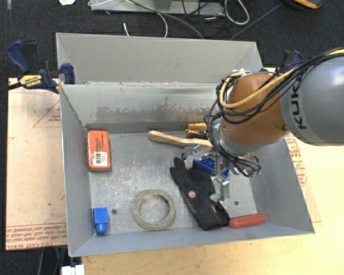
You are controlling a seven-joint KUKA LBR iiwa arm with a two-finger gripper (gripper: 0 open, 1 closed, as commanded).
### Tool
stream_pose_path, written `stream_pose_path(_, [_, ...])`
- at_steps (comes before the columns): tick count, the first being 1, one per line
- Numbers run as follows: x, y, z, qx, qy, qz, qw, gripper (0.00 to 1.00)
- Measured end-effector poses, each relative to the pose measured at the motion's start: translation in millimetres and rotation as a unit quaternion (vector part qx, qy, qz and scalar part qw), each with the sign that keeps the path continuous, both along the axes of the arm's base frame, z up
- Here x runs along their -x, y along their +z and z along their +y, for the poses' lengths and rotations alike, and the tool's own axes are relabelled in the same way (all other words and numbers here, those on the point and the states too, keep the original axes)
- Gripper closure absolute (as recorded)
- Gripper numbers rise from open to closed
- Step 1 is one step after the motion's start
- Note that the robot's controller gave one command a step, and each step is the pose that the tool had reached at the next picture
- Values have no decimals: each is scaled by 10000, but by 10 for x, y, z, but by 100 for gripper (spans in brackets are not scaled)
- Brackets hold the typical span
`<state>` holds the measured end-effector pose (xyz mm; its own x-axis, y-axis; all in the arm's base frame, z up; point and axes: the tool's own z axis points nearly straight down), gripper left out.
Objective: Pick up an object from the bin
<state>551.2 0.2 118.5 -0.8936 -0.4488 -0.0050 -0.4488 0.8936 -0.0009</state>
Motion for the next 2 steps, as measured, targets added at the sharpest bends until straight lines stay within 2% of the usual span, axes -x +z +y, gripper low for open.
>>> stream_pose_path(1, [105,-454,65,-5,-896,17,9960,100])
stream_pose_path(2, [105,-454,63,-7,-903,17,9959,100])
